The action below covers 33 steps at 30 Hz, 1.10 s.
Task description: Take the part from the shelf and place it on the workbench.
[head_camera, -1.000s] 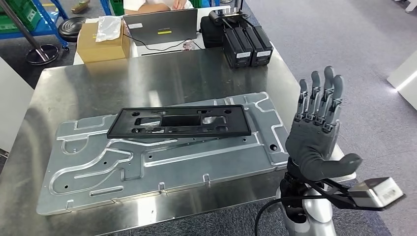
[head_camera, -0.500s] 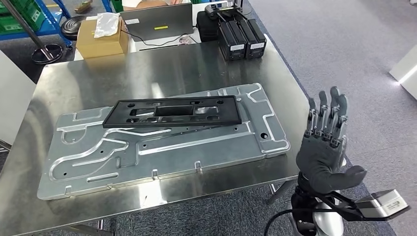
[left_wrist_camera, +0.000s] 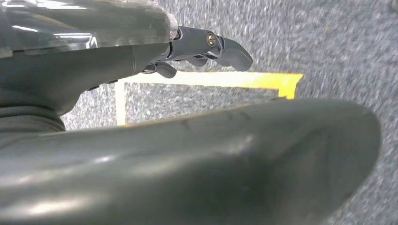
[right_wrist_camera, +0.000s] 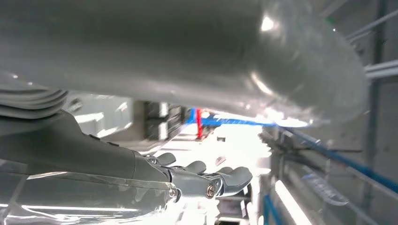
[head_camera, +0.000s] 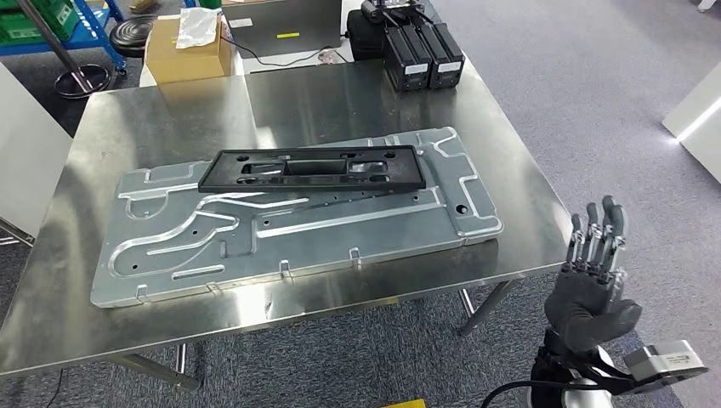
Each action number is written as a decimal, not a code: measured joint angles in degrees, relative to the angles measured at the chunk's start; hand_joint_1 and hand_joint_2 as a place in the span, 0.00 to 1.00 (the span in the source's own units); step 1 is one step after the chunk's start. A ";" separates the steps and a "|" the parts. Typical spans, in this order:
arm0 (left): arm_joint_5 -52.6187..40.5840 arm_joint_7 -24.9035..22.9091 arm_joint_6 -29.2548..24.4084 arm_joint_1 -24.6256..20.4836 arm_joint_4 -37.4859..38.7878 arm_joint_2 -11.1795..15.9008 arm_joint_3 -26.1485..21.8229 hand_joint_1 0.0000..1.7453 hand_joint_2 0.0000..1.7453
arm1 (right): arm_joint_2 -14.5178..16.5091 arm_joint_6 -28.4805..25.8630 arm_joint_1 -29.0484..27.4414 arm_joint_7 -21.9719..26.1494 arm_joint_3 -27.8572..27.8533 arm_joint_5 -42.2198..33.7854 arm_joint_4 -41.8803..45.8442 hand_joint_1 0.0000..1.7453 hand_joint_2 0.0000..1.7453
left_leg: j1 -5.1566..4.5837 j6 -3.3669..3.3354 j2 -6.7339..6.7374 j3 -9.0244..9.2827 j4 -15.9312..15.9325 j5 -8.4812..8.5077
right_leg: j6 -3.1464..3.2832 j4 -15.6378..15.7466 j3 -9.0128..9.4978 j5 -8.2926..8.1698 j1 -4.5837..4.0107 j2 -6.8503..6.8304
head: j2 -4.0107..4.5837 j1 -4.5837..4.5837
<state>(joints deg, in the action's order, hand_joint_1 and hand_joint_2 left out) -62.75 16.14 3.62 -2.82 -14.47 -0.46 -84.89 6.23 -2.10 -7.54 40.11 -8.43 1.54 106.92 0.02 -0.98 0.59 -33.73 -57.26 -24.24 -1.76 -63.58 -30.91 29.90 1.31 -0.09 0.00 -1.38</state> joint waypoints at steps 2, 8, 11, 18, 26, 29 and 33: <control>-0.49 0.13 0.13 0.05 0.00 -0.13 -0.01 0.00 0.00 | 0.16 0.11 -1.45 0.01 -2.09 0.14 -0.07 0.00 0.00 | -0.07 0.64 -0.07 -0.64 -0.61 0.44 | 0.59 5.10 3.17 0.55 -0.30 0.01 | -0.01 0.00; -1.96 0.52 0.78 0.47 0.00 -0.31 0.00 0.00 0.00 | 2.21 0.50 -4.61 0.01 -8.87 2.33 -0.61 0.00 0.00 | 0.35 2.55 -0.27 -3.27 -6.98 -5.68 | 3.26 6.17 1.08 -1.65 -0.35 -0.28 | 0.00 -0.03; -2.52 0.82 1.11 0.47 0.00 -0.34 0.04 0.00 0.00 | 3.10 -0.19 -5.38 0.00 -12.02 3.65 -1.95 0.00 0.00 | 0.47 2.89 -0.27 -4.56 -15.79 -10.44 | 3.44 6.03 -1.15 -3.26 -0.59 -0.34 | -0.01 -0.05; -3.42 0.99 1.46 0.07 -0.01 -0.29 0.15 0.00 0.00 | 3.59 -8.35 -5.26 -0.02 -17.92 15.32 -10.22 0.00 0.00 | -0.07 1.47 -0.38 9.02 1.73 -6.44 | 1.89 5.32 -4.56 -6.46 -0.75 -0.39 | -0.01 -0.03; -4.69 0.01 1.61 -0.30 0.00 -1.13 0.38 0.00 0.00 | -4.25 -25.25 3.74 -17.58 -30.39 61.87 -56.78 0.00 0.00 | -0.06 -0.99 -0.02 4.54 2.56 -1.86 | -0.13 -8.62 -8.43 4.00 -0.38 -0.13 | 0.00 0.05; -5.63 -0.79 2.15 -0.31 0.02 -1.21 0.85 0.00 0.00 | -6.44 -10.64 5.43 -27.79 -31.87 67.95 -72.07 0.00 0.00 | -0.09 -0.62 -0.10 2.07 1.35 -0.80 | -0.13 -5.95 -4.18 0.22 -0.34 -0.13 | 0.00 0.04; -6.70 -1.32 2.99 -0.77 0.04 -1.16 1.67 0.00 0.00 | -6.02 9.31 7.35 -43.31 -31.74 71.68 -83.93 0.00 0.00 | -0.44 0.57 0.04 -0.09 -0.36 -0.01 | 0.66 5.67 3.05 0.42 -0.61 0.08 | -0.01 -0.04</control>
<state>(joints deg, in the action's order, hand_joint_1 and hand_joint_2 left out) -69.45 14.82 6.62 -3.59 -14.43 -1.63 -83.21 0.22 7.21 -0.19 -3.21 -40.16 73.22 22.99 -0.43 -0.41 0.63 -33.81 -57.62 -24.25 -1.10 -57.91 -27.86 30.32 0.70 -0.01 -0.01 -1.42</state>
